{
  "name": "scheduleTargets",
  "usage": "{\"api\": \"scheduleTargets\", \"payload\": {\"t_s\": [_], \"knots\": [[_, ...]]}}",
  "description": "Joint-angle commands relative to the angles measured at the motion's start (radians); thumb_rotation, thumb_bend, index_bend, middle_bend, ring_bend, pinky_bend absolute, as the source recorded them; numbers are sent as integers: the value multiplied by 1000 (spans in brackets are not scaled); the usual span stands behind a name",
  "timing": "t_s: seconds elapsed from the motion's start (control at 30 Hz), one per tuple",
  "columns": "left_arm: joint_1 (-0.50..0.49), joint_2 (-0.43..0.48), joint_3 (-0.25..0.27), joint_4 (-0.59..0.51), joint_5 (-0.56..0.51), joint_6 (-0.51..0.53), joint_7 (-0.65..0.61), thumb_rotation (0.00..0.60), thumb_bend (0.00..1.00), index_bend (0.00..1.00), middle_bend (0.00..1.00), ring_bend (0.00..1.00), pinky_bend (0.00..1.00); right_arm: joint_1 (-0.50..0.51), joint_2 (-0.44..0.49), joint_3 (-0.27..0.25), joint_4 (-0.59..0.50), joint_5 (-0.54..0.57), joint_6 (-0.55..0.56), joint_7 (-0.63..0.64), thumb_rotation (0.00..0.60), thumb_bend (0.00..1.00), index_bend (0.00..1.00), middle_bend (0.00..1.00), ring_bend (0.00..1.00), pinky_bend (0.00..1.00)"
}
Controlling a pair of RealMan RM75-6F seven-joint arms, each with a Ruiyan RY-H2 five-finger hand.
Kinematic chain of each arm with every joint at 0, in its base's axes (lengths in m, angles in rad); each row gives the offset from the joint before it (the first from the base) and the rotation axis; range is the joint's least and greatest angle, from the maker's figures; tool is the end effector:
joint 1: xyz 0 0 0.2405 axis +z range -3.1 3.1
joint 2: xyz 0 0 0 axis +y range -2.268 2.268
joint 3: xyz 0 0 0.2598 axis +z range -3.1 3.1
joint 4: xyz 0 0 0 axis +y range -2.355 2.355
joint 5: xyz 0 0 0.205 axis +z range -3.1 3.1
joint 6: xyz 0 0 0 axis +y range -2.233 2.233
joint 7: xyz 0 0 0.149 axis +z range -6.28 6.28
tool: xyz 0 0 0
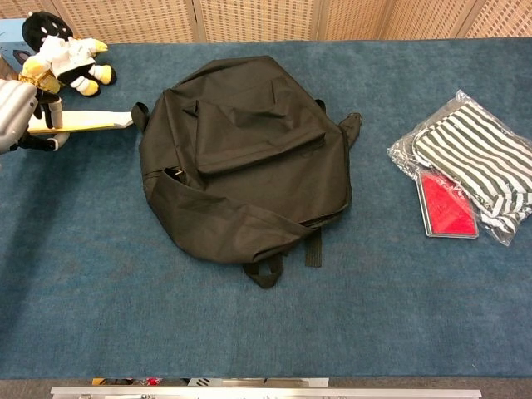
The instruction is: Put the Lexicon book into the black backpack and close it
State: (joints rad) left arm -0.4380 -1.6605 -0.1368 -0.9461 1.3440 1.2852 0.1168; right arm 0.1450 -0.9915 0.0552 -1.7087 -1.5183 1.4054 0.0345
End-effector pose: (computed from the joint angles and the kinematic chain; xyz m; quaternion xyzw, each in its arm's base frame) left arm -0.3061 0.3231 0.0418 -0.6405 -0.3033 -0.3583 0.6078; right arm -0.2915 -0.2034 0.1856 0.6252 -0.3868 0.3891 0.5550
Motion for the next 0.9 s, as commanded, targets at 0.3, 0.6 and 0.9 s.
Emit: {"api": "scheduleTargets", "payload": {"t_s": [0.3,0.6,0.9], "knots": [[15,43,49,79,160,163,-178,600,362,628,607,486,519,9,-3,8,-41,-33,18,-52,600,110,247,352,203,318],[44,102,76,29,258,314,-232,600,362,627,606,487,519,92,32,-3,-166,-102,-98,-61,600,109,247,352,203,318],[75,169,105,-91,335,412,-216,600,362,627,606,486,519,220,15,2,-280,-88,-303,-112,600,104,247,352,203,318]]}}
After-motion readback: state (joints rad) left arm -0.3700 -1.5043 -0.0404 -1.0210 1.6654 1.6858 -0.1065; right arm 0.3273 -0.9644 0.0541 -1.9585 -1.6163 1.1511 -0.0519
